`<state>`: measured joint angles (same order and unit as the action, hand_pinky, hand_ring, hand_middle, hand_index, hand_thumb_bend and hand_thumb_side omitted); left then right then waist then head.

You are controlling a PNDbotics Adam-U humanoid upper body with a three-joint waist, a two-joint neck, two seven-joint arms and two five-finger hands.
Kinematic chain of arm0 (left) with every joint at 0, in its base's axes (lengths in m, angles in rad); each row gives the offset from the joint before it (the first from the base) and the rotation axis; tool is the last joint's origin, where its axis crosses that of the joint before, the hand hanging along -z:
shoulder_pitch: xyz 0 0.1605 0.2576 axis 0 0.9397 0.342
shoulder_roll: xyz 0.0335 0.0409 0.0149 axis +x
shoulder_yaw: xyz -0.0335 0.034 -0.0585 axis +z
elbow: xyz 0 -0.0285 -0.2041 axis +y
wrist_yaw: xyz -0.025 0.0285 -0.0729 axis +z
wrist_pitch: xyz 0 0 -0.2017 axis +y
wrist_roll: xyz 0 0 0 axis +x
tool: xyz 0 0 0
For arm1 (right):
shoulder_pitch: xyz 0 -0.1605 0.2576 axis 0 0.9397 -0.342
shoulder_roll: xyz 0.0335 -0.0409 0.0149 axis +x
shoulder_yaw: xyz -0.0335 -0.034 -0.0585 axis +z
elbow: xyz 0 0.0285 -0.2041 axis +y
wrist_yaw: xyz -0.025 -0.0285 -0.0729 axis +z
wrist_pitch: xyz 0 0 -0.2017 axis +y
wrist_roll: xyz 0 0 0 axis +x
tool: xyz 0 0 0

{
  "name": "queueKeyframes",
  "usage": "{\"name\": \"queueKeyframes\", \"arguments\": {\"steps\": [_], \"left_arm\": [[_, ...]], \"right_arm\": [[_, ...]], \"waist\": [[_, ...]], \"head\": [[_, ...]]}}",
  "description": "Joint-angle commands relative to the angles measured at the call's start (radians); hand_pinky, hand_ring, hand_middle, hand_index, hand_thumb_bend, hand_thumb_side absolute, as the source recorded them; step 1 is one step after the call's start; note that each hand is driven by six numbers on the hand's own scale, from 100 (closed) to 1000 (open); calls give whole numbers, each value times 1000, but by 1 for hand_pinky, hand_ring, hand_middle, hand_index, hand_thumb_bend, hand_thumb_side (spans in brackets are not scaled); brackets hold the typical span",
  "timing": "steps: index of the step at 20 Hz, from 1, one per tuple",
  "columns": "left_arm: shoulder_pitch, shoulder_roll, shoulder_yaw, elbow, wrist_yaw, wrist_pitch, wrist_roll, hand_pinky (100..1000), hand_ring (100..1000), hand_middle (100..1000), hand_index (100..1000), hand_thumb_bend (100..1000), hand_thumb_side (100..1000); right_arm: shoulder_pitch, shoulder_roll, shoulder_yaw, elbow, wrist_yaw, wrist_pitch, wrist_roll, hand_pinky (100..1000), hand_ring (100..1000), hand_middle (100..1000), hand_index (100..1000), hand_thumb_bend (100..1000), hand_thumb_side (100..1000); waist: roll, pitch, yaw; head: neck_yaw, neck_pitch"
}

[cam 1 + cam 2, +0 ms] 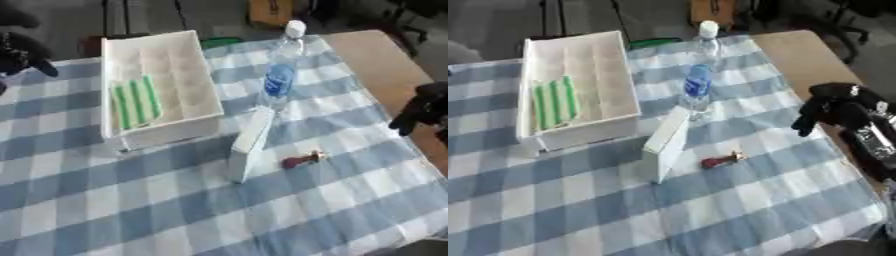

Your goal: Pick up objects on the table and place them in the box.

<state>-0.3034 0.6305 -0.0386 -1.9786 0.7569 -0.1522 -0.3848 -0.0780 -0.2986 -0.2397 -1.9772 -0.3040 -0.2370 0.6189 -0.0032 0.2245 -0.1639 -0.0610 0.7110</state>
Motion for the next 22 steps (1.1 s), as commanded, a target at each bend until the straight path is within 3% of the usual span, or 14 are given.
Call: {"name": "queueKeyframes", "arguments": {"steps": [1, 2, 5, 6, 7, 8, 13, 14, 15, 16, 19, 20, 21, 22], "left_arm": [[2, 4, 21, -21, 104, 10, -62, 651, 702, 753, 853, 891, 650], [5, 1, 23, -21, 133, 11, -78, 670, 721, 763, 859, 1000, 676], [12, 0, 34, -21, 198, 15, -107, 705, 752, 783, 868, 1000, 696], [14, -1, 39, -21, 217, 13, -104, 790, 822, 844, 903, 994, 1000], [14, -1, 43, -21, 236, 9, -92, 790, 822, 844, 903, 994, 1000], [16, -1, 45, -21, 254, 8, -78, 839, 871, 885, 931, 903, 1000], [11, 2, 36, -21, 356, 22, -40, 869, 903, 914, 951, 960, 1000], [7, 5, 35, -21, 359, 23, -57, 846, 946, 970, 1000, 1000, 727], [1, 8, 36, -21, 349, 20, -101, 846, 946, 970, 1000, 1000, 727], [1, 8, 38, -21, 338, 16, -138, 772, 926, 960, 993, 1000, 436], [6, 7, 61, -21, 292, 3, -160, 732, 898, 944, 975, 1000, 407], [7, 9, 65, -21, 279, -1, -151, 667, 824, 883, 931, 1000, 329], [9, 13, 74, -21, 256, -5, -129, 657, 811, 870, 919, 1000, 315], [10, 15, 79, -21, 233, -9, -106, 589, 735, 800, 839, 1000, 244]], "right_arm": [[-3, -10, -8, -23, -2, -2, -2, 586, 496, 597, 811, 100, 686], [-3, -10, -8, -22, -1, -1, -1, 587, 496, 597, 811, 100, 686], [-3, -11, -7, -22, -1, -1, -1, 587, 496, 597, 811, 100, 685], [-3, -12, -8, -23, -2, -1, -2, 587, 496, 597, 811, 100, 683], [-4, -13, -8, -23, -2, -1, -3, 587, 496, 597, 811, 100, 683], [-4, -13, -8, -23, -3, -1, -4, 587, 496, 597, 812, 100, 687], [-2, -11, -10, -23, 0, -2, -5, 587, 496, 598, 812, 100, 683], [-1, -10, -10, -22, 0, -2, -6, 587, 495, 597, 812, 100, 686], [0, -9, -11, -22, 1, -2, -6, 587, 495, 597, 812, 100, 686], [0, -9, -12, -22, 1, -2, -7, 587, 496, 598, 812, 100, 683], [1, -8, -11, -22, 1, -3, -6, 587, 496, 598, 812, 100, 687], [1, -7, -11, -22, 1, -2, -6, 587, 495, 598, 812, 100, 686], [0, -9, -12, -23, 2, -1, -6, 587, 496, 598, 812, 100, 685], [-1, -9, -11, -23, 1, -1, -7, 587, 496, 598, 812, 100, 685]], "waist": [[1, -10, 2], [1, -11, 2], [2, -13, 4], [1, -13, 5], [1, -13, 6], [1, -13, 6], [1, -11, 5], [1, -12, 4], [0, -12, 5], [0, -12, 5], [1, -14, 3], [2, -14, 4], [3, -14, 5], [4, -14, 5]], "head": [[-4, -9], [-4, -10], [-3, -12], [-4, -14], [-5, -15], [-5, -14], [-7, -13], [-8, -13], [-10, -14], [-10, -14], [-11, -9], [-12, -10], [-11, -11], [-11, -10]]}}
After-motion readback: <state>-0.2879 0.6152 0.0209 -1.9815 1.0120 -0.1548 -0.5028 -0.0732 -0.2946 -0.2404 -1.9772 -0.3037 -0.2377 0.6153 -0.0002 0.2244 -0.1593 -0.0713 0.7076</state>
